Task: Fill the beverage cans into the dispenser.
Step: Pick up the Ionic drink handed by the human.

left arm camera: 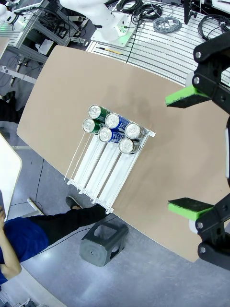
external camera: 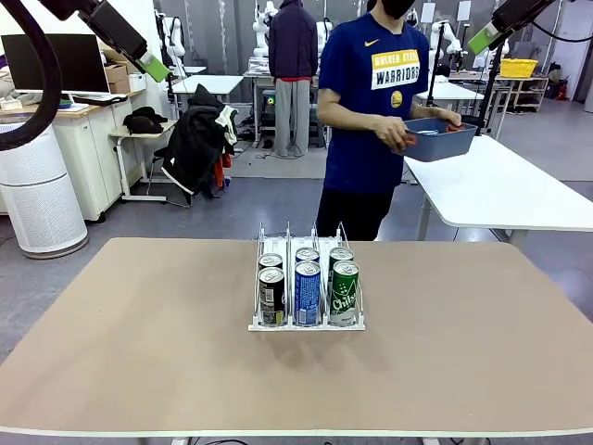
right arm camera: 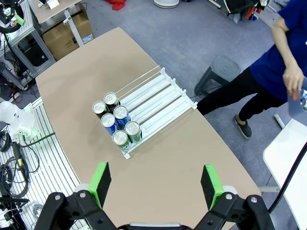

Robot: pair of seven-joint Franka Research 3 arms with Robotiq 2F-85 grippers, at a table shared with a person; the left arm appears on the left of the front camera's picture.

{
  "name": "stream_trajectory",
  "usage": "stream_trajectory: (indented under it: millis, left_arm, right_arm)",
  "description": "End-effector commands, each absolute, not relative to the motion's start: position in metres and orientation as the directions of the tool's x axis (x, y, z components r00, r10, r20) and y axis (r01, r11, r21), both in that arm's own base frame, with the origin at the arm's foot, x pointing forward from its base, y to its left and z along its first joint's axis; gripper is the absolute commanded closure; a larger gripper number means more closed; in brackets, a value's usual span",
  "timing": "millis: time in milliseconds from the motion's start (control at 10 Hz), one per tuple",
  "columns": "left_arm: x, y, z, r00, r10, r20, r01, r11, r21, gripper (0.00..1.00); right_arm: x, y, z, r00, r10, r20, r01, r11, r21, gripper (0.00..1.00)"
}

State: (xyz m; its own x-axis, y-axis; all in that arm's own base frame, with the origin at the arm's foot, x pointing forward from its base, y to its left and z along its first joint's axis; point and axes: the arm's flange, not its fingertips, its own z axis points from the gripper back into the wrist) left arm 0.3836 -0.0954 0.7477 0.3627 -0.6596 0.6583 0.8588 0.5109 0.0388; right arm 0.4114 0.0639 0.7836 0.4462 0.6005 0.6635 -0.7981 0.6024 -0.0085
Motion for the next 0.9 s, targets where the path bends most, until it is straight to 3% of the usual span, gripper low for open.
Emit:
stream_trajectory:
  millis: [0, 800]
  left_arm:
    - [0.3831, -0.0956, 0.7469, 0.363, -0.66, 0.657, 0.858, 0.511, 0.039, 0.0]
    - [0.3831, -0.0956, 0.7469, 0.363, -0.66, 0.657, 0.858, 0.511, 0.039, 0.0]
  right_arm:
    - [0.4094, 0.064, 0.7843, 0.445, 0.597, 0.667, -0.799, 0.602, -0.005, 0.0]
    - [0.4094, 0.064, 0.7843, 0.445, 0.597, 0.667, -0.799, 0.602, -0.005, 0.0]
